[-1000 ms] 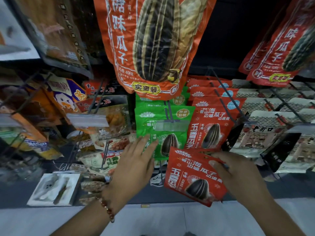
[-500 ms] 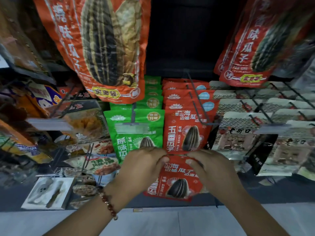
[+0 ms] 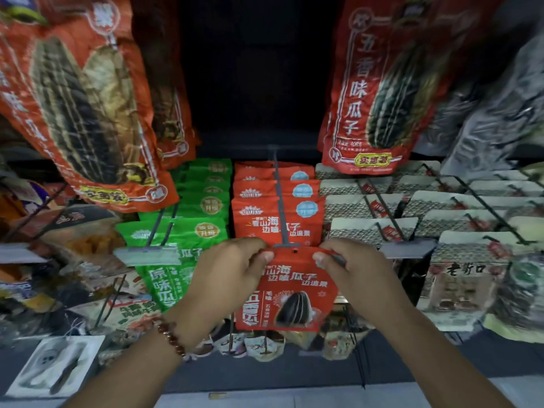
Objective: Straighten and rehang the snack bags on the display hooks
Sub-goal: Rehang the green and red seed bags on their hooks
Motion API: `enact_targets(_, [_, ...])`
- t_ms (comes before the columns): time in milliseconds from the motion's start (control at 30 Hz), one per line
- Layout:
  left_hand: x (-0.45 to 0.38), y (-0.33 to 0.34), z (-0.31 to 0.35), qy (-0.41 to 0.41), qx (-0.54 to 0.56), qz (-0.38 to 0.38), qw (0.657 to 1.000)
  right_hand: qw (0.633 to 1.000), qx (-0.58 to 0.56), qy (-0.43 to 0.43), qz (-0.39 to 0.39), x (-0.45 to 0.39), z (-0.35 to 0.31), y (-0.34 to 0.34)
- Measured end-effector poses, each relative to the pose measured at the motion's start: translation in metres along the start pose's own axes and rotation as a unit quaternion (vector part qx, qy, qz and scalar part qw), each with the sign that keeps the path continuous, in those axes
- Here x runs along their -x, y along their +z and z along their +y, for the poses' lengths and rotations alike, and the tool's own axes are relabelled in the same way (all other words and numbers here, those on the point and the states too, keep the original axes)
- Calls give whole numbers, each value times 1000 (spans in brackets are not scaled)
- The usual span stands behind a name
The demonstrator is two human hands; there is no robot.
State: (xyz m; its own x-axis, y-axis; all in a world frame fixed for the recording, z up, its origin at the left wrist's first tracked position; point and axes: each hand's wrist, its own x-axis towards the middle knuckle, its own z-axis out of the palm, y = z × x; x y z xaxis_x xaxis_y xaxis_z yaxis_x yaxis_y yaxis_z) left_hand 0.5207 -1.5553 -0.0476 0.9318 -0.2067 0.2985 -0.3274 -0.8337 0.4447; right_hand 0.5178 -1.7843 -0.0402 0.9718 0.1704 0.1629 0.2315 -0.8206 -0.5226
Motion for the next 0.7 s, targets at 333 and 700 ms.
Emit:
enact_targets(333, [-11, 8, -12, -77, 7, 0, 997, 999, 41, -23, 4, -35, -2, 16])
enact_targets(700, [-32, 28, -26, -77, -2, 25, 997, 996, 54, -12, 64, -61, 7, 47])
